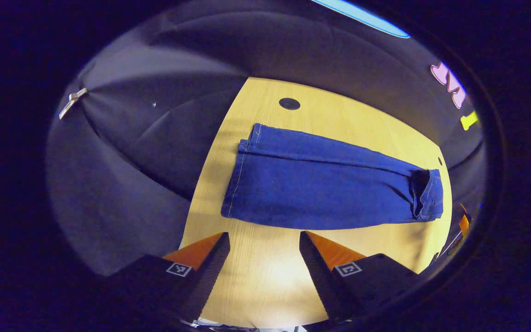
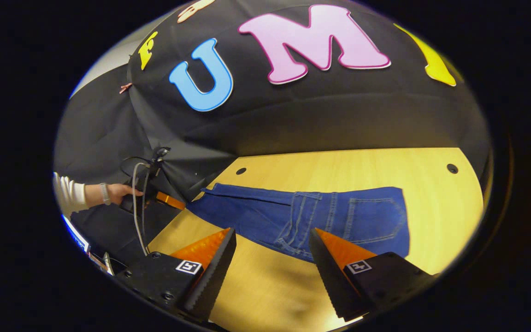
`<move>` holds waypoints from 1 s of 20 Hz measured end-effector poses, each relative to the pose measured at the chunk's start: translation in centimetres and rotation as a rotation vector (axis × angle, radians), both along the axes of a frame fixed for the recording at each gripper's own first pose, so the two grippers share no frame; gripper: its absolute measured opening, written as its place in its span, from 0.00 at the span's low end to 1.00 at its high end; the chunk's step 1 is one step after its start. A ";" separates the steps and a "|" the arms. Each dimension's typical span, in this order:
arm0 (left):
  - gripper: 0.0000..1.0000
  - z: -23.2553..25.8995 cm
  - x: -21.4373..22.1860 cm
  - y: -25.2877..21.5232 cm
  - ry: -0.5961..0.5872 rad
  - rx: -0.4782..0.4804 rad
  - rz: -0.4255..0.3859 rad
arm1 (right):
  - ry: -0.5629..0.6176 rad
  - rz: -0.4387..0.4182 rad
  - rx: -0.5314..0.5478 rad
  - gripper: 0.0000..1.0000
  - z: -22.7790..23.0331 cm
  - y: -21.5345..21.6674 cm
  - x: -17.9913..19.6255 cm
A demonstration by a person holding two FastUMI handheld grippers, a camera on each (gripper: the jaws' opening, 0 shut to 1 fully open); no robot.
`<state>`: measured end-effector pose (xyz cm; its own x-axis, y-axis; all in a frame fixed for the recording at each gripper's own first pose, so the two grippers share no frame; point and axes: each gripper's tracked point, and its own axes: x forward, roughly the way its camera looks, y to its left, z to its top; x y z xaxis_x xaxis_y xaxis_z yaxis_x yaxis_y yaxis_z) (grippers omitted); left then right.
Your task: Grasp the waist and the cuffs of the jeans and fold them to make the two legs overlap; first hold the waist and fold one-third of the jeans toward the cuffs, then hold the cuffs and fold the remaining one-third in the same direction to finish folding.
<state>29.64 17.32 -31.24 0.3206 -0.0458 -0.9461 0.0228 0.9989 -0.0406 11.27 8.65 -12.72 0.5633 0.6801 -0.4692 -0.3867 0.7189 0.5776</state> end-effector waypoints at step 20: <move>0.57 -6.6 2.6 -0.7 0.244 0.031 -0.049 | 0.113 -0.141 -0.039 0.97 -2.3 -7.6 2.8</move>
